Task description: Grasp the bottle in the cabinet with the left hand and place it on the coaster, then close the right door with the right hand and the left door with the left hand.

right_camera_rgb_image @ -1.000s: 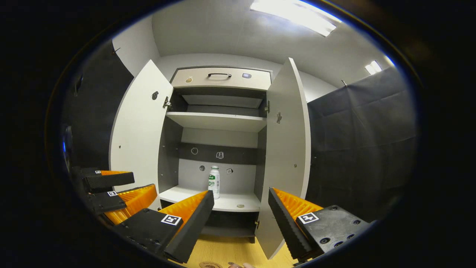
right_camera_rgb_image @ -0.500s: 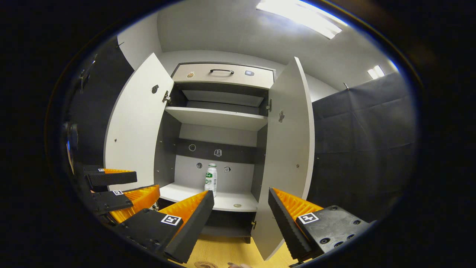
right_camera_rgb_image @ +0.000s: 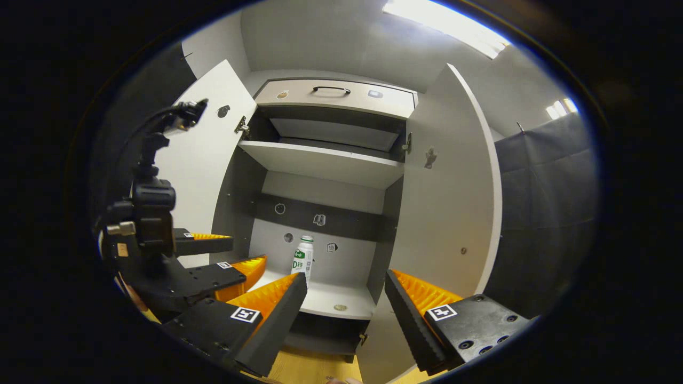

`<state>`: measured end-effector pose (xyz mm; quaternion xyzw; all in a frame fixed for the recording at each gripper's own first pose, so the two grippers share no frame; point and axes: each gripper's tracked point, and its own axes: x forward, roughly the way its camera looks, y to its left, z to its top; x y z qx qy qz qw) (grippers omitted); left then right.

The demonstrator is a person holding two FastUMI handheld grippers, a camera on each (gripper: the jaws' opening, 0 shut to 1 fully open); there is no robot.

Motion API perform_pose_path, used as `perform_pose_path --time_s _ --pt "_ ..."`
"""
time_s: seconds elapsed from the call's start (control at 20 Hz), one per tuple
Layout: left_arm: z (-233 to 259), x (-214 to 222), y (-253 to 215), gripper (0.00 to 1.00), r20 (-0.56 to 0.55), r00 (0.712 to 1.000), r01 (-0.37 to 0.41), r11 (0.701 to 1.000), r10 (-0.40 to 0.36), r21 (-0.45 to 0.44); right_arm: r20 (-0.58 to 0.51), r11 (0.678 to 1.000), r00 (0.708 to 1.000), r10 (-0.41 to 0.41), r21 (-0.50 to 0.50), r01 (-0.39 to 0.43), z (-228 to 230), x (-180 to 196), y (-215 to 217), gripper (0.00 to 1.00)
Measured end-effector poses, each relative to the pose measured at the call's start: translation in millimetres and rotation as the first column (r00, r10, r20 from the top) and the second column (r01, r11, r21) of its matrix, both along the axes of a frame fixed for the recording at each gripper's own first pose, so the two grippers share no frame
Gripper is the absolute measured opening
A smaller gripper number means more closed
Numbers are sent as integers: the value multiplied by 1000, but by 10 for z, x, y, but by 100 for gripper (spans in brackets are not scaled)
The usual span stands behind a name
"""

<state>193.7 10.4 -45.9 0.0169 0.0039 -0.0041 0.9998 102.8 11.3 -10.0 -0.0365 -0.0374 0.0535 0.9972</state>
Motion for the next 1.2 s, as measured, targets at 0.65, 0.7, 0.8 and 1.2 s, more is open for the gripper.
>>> perform_pose_path --time_s 0.65,0.7,0.8,1.2 --pt "-749 1672 91 93 -66 997 -35 999 36 14 -65 997 995 74 2 -74 -432 907 10 98" --pt "-800 1748 103 93 -74 997 -38 999 38 1 -69 997 995 77 8 -76 -464 973 3 98" --pt "-902 1886 165 93 -88 995 -56 998 54 -25 -89 996 993 83 27 -81 -547 1081 20 98" --pt "-961 2286 166 93 -86 995 -46 999 47 12 -145 993 984 107 54 -100 -802 1318 18 98"
